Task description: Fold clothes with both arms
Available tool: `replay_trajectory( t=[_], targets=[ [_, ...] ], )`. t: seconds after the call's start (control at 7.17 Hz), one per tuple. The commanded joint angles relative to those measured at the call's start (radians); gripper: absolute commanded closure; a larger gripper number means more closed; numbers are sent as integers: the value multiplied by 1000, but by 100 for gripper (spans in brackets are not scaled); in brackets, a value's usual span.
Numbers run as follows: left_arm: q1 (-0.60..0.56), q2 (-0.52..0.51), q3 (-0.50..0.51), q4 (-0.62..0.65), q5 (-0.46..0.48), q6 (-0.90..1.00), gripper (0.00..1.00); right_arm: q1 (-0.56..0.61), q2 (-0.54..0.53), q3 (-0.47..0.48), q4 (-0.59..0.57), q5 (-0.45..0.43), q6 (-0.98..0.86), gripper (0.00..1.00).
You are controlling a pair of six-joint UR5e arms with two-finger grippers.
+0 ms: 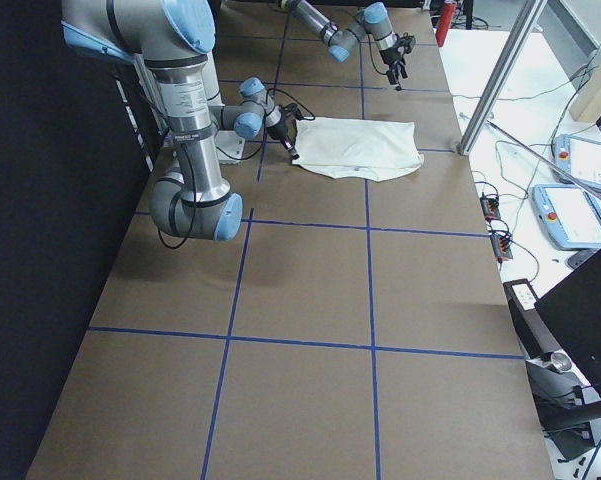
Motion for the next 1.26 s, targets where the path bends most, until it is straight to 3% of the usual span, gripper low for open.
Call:
replay_trajectory(
  t=[0.0,0.42,0.7,0.84,0.98,1.12],
  targets=[
    [2,0,0,0,0,0,0,18,-24,15,-2,1,48,100],
    [5,0,1,0,0,0,0,-2,-79,41,-5,12,359,100],
    [8,0,1,0,0,0,0,-30,-80,44,-5,9,473,100],
    [8,0,1,0,0,0,0,-33,-80,40,-3,7,475,90],
    [8,0,1,0,0,0,0,-36,-75,38,-3,12,466,1],
    [8,0,0,0,0,-6,0,-27,-70,58,0,19,458,0]
  ],
)
